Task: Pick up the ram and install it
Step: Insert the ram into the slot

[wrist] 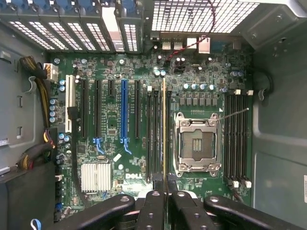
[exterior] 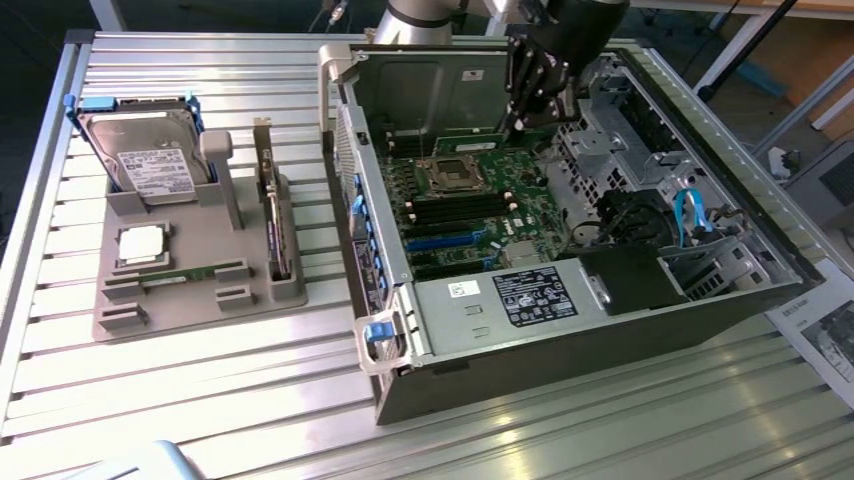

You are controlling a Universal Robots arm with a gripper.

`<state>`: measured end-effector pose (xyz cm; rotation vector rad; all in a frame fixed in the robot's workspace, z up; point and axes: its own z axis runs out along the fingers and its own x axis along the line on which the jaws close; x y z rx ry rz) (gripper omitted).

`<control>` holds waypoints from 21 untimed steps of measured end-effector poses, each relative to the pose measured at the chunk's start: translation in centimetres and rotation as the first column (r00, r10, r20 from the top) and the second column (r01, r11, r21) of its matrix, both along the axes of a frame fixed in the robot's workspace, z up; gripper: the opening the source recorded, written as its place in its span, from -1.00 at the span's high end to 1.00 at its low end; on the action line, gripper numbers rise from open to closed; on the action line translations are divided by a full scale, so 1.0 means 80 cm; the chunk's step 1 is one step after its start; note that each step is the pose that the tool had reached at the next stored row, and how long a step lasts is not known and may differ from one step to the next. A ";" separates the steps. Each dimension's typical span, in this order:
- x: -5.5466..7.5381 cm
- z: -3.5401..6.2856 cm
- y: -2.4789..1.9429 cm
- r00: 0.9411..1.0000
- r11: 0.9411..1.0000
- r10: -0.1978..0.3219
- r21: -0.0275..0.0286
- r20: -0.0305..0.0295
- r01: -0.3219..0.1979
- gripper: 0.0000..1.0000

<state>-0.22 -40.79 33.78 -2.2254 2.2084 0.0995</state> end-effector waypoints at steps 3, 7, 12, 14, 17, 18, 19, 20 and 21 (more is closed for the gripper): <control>0.000 -0.005 -0.0004 1.000 1.000 0.000 0.000 0.000 0.000 0.76; 0.000 -0.011 -0.0006 1.000 1.000 0.000 0.000 0.000 0.000 0.76; 0.000 -0.018 -0.0016 1.000 1.000 0.000 0.000 0.000 0.000 0.76; 0.000 -0.023 -0.0018 1.000 1.000 0.000 0.000 0.000 0.000 0.76; 0.000 -0.029 -0.0021 1.000 1.000 0.000 0.000 0.000 0.000 0.76; 0.000 -0.031 -0.0023 1.000 1.000 0.000 0.000 0.000 0.000 0.76; 0.000 -0.033 -0.0025 1.000 1.000 0.000 0.000 0.000 0.000 0.76; 0.000 -0.034 -0.0025 1.000 1.000 0.000 0.000 0.000 0.000 0.76; 0.000 -0.036 -0.0025 1.000 1.000 0.000 0.000 0.000 0.000 0.76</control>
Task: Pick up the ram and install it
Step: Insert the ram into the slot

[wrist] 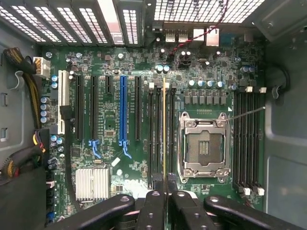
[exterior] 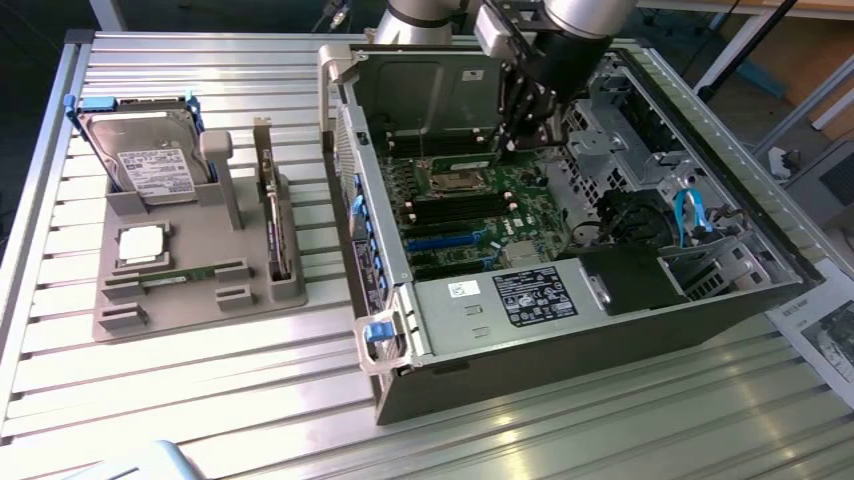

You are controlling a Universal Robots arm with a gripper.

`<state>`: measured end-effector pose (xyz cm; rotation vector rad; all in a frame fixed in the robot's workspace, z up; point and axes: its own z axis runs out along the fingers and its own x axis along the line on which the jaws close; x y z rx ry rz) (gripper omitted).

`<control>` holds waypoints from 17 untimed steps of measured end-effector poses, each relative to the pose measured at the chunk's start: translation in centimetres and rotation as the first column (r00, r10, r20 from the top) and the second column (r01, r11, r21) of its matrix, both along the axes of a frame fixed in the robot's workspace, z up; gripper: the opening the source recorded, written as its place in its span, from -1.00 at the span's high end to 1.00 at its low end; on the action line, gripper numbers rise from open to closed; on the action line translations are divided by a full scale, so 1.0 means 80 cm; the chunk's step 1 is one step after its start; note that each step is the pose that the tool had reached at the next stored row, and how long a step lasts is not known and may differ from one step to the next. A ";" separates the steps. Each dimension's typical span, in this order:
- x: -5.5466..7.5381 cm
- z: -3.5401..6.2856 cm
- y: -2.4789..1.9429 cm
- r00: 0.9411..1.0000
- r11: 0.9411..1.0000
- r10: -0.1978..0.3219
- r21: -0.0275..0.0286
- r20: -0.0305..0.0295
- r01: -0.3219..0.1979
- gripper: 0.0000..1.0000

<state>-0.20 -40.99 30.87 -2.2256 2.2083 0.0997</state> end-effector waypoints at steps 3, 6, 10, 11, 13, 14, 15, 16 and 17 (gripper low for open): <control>0.000 -0.006 0.0000 1.000 1.000 0.000 0.000 0.000 0.000 0.76; 0.000 -0.015 -0.0003 1.000 1.000 0.000 0.000 0.000 0.000 0.76; 0.000 -0.029 -0.0003 1.000 1.000 0.000 0.000 0.000 0.000 0.76; 0.000 -0.031 -0.0004 1.000 1.000 0.000 0.000 0.000 0.000 0.76; 0.000 -0.036 -0.0003 1.000 1.000 0.000 0.000 0.000 0.000 0.76; 0.000 -0.039 -0.0003 1.000 1.000 0.000 0.000 0.000 0.000 0.76; 0.000 -0.040 -0.0004 1.000 1.000 0.000 0.000 0.000 0.000 0.76; 0.000 -0.042 -0.0004 1.000 1.000 0.000 0.000 0.000 0.000 0.76; 0.000 -0.044 -0.0003 1.000 1.000 0.000 0.000 0.000 0.000 0.76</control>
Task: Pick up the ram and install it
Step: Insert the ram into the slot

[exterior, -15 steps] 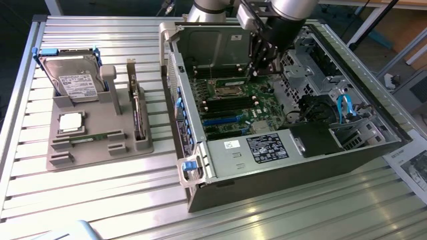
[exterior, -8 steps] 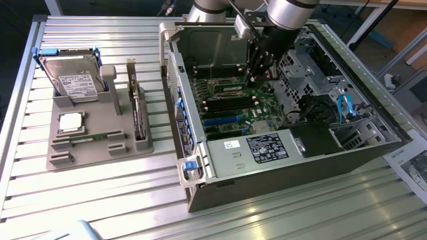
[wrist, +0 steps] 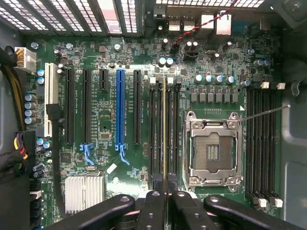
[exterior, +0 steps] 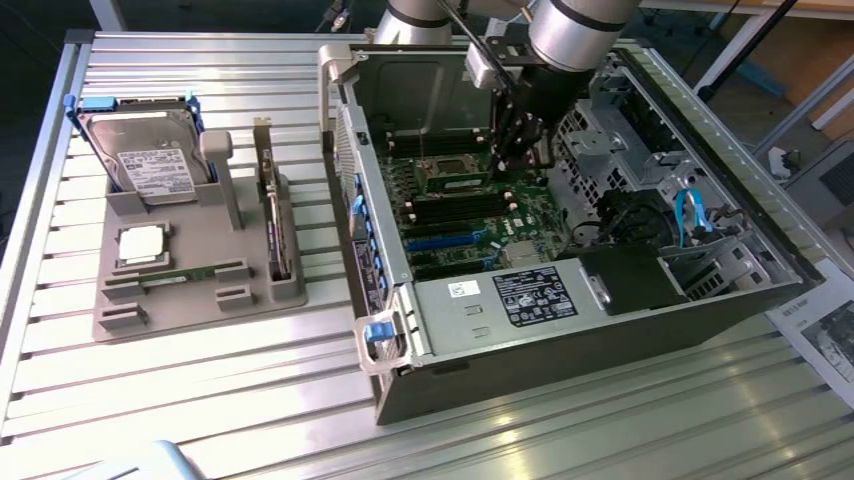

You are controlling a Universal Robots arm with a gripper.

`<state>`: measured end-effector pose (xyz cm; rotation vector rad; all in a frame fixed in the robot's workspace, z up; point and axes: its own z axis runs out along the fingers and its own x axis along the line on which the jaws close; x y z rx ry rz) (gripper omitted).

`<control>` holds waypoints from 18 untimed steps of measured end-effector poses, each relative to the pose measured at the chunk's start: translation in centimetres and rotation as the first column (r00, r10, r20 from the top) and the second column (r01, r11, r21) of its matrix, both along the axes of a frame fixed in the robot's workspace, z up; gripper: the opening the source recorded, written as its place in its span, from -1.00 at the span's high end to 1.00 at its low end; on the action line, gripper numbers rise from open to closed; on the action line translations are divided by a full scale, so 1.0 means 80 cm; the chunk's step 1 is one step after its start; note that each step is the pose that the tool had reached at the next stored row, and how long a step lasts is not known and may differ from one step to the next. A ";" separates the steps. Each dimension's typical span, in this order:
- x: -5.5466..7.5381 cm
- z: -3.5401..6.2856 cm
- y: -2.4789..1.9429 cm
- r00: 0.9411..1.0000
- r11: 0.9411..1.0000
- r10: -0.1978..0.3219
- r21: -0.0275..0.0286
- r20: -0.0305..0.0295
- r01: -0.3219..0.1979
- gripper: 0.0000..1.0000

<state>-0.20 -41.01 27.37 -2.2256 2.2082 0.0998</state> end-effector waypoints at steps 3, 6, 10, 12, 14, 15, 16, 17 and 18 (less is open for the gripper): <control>0.000 -0.006 0.0000 1.000 1.000 0.000 0.000 0.000 0.000 0.76; 0.000 -0.012 -0.0001 1.000 1.000 0.000 0.000 0.000 0.000 0.76; 0.000 -0.018 -0.0001 1.000 1.000 0.000 0.000 0.000 0.000 0.76; 0.000 -0.021 -0.0002 1.000 1.000 0.000 0.000 0.000 0.000 0.76; 0.000 -0.023 -0.0002 1.000 1.000 0.000 0.000 0.000 0.000 0.76; 0.000 -0.025 -0.0002 1.000 1.000 0.000 0.000 0.000 0.000 0.76; 0.000 -0.026 -0.0003 1.000 1.000 0.000 0.000 0.000 0.000 0.76; 0.000 -0.027 -0.0004 1.000 1.000 0.000 0.000 0.000 0.000 0.76; 0.000 -0.027 -0.0004 1.000 1.000 0.000 0.000 0.000 0.000 0.76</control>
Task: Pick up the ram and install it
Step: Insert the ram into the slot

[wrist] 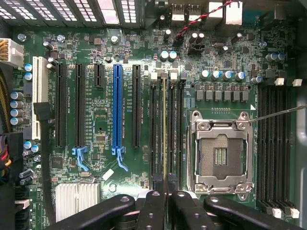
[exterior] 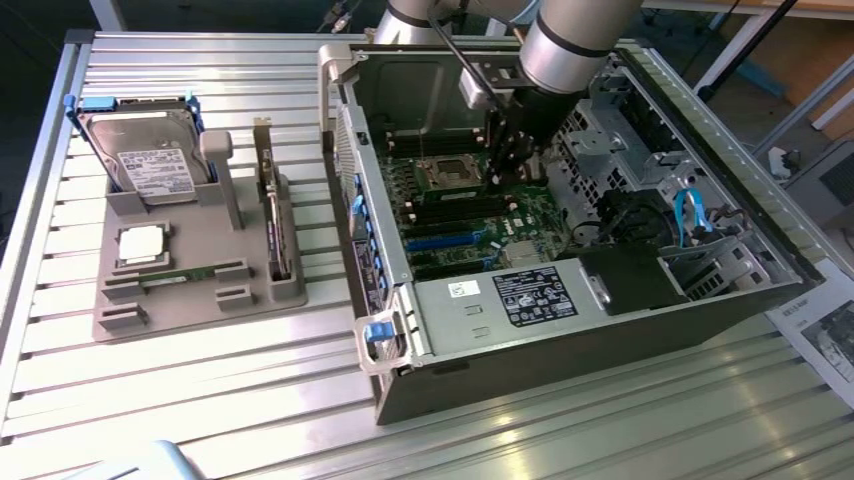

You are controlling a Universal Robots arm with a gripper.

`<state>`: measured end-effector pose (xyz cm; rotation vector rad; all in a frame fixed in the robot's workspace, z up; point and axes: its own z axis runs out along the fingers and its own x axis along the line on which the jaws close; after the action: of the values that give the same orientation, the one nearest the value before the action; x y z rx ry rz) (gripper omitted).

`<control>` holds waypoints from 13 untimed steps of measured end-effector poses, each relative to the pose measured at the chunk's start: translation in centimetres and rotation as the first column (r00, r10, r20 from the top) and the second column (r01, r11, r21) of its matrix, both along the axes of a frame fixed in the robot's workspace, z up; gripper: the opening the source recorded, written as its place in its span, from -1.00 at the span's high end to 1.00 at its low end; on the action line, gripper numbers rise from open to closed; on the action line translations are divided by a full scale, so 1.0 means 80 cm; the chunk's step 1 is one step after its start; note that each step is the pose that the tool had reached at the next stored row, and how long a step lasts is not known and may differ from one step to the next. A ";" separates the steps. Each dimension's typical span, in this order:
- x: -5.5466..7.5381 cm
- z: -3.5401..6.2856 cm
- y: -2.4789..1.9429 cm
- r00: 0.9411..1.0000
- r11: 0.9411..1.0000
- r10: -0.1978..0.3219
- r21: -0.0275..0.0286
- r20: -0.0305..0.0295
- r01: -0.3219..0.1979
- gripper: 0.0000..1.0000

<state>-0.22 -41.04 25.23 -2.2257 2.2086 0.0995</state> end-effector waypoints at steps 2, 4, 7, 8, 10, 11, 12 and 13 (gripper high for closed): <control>0.000 0.000 -0.0006 1.000 1.000 0.000 0.000 0.000 0.000 0.76; 0.000 0.000 -0.0035 1.000 1.000 0.000 0.000 0.000 0.000 0.76; -0.001 0.000 -0.0070 1.000 1.000 0.000 0.000 0.000 0.000 0.76; -0.001 0.000 -0.0080 1.000 1.000 0.000 0.000 0.000 0.000 0.76; -0.001 0.000 -0.0083 1.000 1.000 0.000 0.000 0.000 0.000 0.76; -0.001 0.000 -0.0083 1.000 1.000 0.000 0.000 0.000 0.000 0.76; -0.001 0.000 -0.0083 1.000 1.000 0.000 0.000 0.000 0.000 0.76; -0.001 -0.001 -0.0084 1.000 1.000 0.000 0.000 0.000 0.000 0.76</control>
<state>-0.30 -41.71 25.14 -2.2255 2.2083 0.0998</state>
